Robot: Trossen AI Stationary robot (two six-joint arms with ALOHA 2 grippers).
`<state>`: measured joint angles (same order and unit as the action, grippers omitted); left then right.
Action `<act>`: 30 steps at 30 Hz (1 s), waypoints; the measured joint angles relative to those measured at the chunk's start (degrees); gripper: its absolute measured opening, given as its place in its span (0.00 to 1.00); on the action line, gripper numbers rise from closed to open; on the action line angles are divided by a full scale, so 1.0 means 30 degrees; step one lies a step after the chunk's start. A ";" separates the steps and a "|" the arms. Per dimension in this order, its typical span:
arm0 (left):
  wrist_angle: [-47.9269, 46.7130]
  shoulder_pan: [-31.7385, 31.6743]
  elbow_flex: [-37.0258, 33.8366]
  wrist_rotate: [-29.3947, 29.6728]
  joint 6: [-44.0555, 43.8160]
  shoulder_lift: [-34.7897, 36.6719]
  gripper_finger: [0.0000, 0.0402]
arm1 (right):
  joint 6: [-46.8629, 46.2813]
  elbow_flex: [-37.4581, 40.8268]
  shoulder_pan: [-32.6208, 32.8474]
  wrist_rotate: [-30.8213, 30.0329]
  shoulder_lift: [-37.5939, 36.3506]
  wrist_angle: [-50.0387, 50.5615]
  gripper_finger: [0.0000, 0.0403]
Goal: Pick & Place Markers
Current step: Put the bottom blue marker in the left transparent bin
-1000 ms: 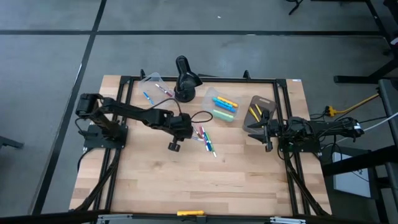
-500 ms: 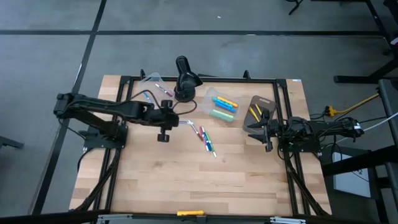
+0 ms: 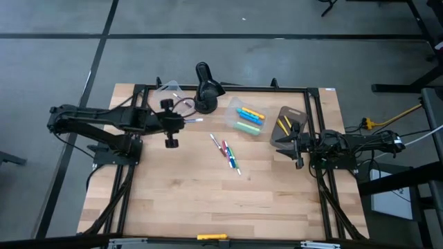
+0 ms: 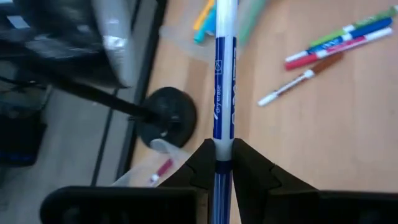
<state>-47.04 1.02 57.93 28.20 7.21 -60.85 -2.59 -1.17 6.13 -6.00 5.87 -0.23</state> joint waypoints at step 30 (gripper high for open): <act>-0.0065 -0.1213 -0.0200 0.9155 -0.3779 0.3210 0.08 | 0.0000 0.0000 -0.0004 0.0014 0.0000 0.0007 0.48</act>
<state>-47.24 -2.62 57.33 55.66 -4.13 -51.22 -2.59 -1.17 6.12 -5.96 5.87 -0.21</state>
